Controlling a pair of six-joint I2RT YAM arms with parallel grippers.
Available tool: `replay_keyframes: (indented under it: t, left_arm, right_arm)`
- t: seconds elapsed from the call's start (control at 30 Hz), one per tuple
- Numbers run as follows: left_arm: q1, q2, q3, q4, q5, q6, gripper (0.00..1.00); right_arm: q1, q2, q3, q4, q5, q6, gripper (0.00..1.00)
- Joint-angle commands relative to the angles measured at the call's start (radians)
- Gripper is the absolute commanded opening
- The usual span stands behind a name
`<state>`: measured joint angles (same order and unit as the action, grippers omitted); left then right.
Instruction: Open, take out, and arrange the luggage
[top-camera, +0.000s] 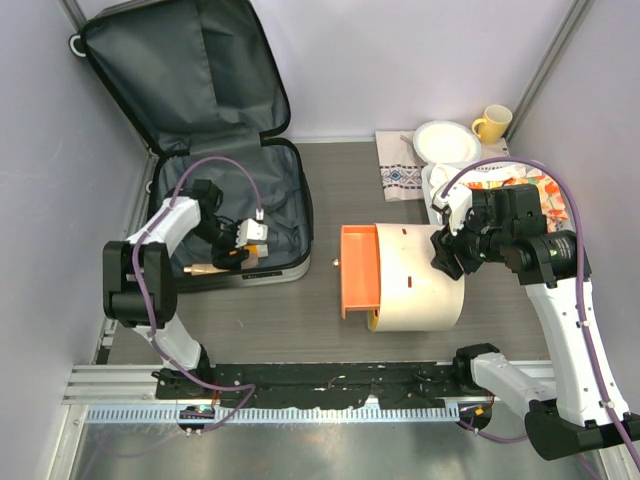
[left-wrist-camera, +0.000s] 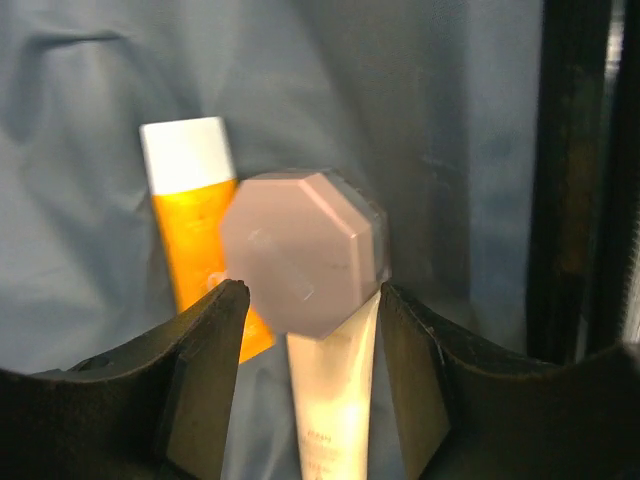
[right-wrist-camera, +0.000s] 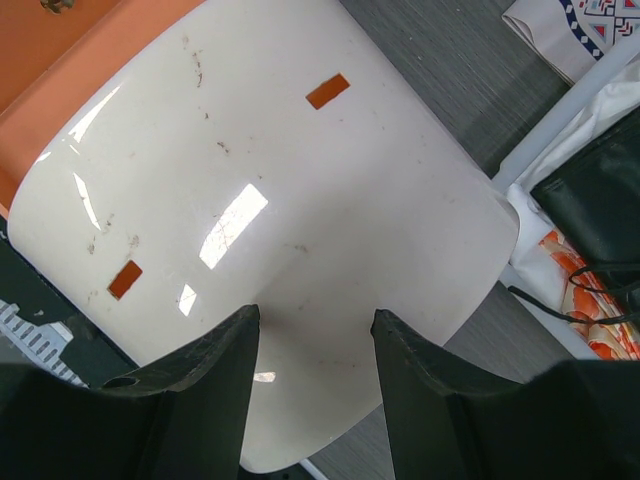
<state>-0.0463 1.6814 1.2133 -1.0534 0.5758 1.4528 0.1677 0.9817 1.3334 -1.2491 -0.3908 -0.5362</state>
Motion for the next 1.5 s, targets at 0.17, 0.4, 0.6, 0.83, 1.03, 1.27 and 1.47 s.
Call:
replay_keyframes:
  t: [0.17,0.4,0.6,0.83,1.03,1.27,1.47]
  left_arm:
    - [-0.049,0.149,-0.049,0.217,-0.100,-0.060,0.46]
    - [-0.043,0.038,0.017,0.113,-0.016,-0.118,0.10]
    - [-0.014,-0.054,0.106,0.052,0.047,-0.226,0.00]
    - [0.005,-0.045,0.221,0.017,0.099,-0.322,0.00]
    - [-0.007,-0.005,0.266,-0.042,0.095,-0.297,0.46]
    - [-0.067,0.047,0.129,0.024,0.010,-0.195,0.61]
    - [-0.118,0.095,0.048,0.154,-0.045,-0.236,0.67]
  right_arm:
    - [0.001,0.041,-0.033,-0.253,0.092,-0.010,0.55]
    - [0.001,0.026,-0.026,-0.257,0.107,-0.001,0.55]
    - [0.001,0.011,-0.033,-0.256,0.104,0.010,0.55]
    - [0.001,0.011,-0.025,-0.257,0.102,0.008,0.55]
    - [0.001,0.009,-0.023,-0.257,0.105,0.008,0.55]
    - [0.001,0.017,-0.027,-0.257,0.109,0.010,0.55]
    - [0.001,0.025,-0.033,-0.257,0.112,0.010,0.55]
